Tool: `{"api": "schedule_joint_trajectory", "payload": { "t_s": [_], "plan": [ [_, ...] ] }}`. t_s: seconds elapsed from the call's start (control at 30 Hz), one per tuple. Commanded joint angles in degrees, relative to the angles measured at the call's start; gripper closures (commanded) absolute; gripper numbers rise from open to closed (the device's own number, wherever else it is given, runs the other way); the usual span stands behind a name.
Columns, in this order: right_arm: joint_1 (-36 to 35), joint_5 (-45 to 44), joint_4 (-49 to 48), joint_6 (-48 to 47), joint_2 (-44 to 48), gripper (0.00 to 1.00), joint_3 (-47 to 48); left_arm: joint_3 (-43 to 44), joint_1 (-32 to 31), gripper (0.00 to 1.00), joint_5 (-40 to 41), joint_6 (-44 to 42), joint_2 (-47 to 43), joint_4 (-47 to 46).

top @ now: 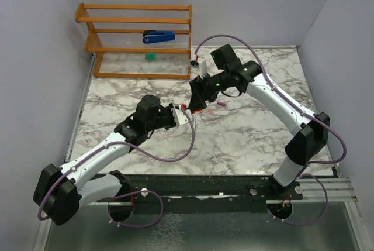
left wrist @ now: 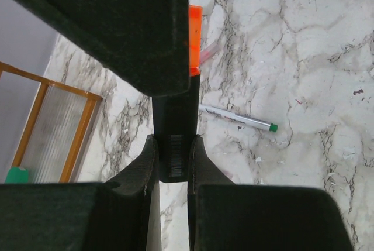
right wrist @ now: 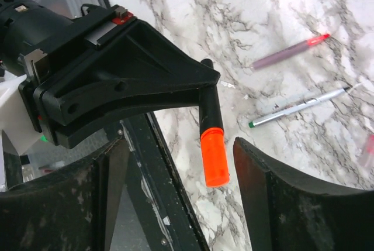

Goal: Insert the pens into the pen caps

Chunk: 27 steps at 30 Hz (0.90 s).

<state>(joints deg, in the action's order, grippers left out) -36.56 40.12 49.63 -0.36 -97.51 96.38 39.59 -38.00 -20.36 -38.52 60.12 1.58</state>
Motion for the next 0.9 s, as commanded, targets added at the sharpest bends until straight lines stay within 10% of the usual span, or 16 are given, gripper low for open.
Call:
{"api": "schedule_joint_trajectory", "payload": {
  "t_s": [0.0,0.23,0.43,0.87],
  "plan": [
    [-0.4,-6.1,0.4,0.2,1.9,0.21,1.3,-0.5,-0.4,1.0,-2.4,0.9,0.9,-1.4],
    [-0.1,-20.5,-7.7,4.9,4.8,0.16,-1.1,-1.8,-0.3,1.0,-2.9,4.1,0.0,-5.5],
    [5.2,-30.4,-35.1,17.0,22.2,0.0,-21.2,-5.3,-0.4,1.0,-2.8,15.4,-0.8,-17.5],
    [4.1,-30.0,-65.0,33.0,36.3,0.07,-48.9,-1.7,-0.4,1.0,3.8,36.2,5.4,-34.1]
  ]
}}
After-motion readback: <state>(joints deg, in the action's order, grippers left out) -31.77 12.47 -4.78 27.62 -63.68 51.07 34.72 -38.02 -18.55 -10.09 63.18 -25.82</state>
